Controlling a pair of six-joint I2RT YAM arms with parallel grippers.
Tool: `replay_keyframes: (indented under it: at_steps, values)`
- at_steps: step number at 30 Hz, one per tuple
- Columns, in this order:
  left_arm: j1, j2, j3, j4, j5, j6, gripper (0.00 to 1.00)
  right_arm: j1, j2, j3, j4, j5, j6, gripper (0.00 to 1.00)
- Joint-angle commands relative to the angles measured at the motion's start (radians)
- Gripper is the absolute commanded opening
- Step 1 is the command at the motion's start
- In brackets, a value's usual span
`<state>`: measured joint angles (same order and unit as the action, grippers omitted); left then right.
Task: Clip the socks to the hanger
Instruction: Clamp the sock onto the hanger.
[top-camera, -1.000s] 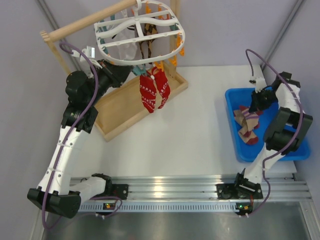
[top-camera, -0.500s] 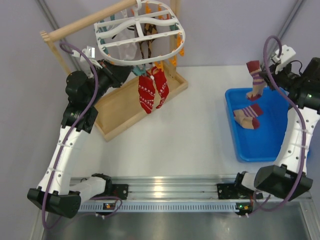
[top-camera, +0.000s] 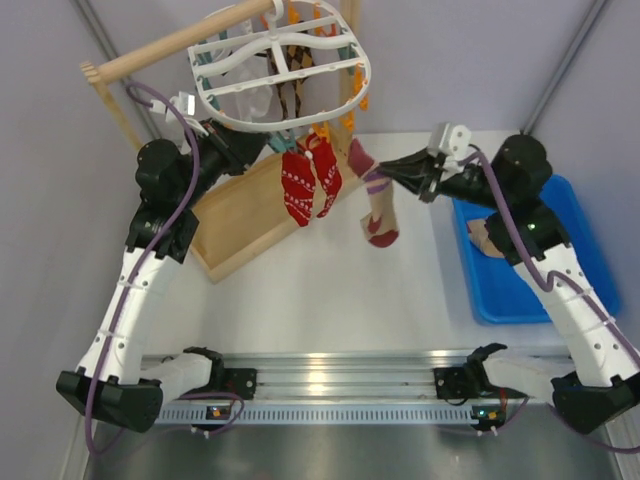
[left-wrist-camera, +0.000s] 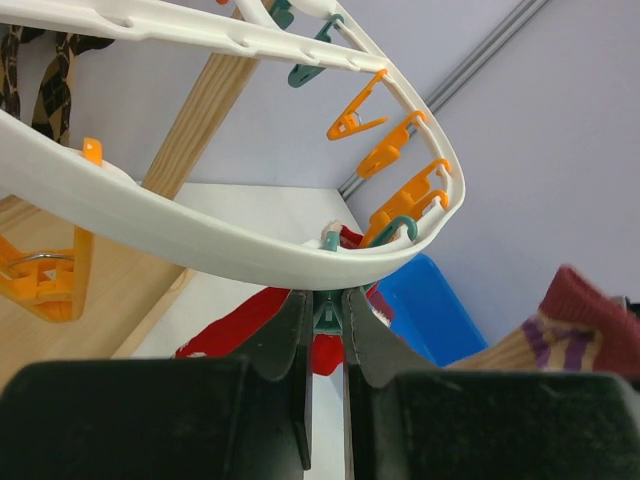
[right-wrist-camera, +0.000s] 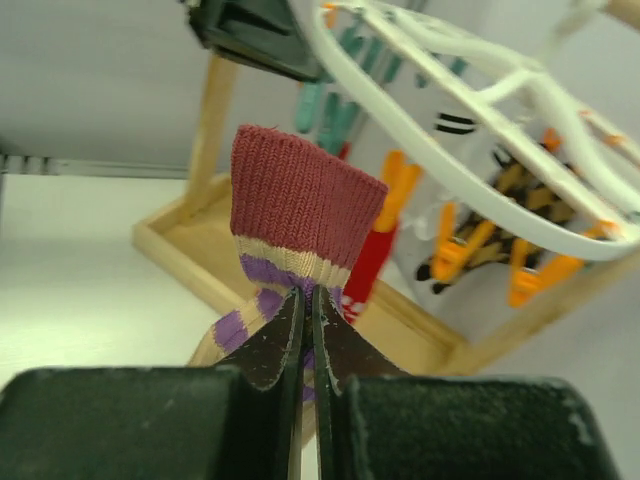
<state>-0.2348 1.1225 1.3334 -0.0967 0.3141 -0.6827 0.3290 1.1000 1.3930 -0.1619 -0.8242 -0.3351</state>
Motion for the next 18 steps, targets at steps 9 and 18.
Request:
replay_keyframes:
  at_steps: [9,18]
  values:
    - [0.002,0.019,0.032,0.066,0.017,-0.046,0.0,0.458,0.132,-0.15,0.375,0.301,0.064,0.0]
    - [0.005,0.007,0.024,0.063,0.034,-0.049,0.0,0.47,0.316,-0.178,0.576,0.454,-0.033,0.0]
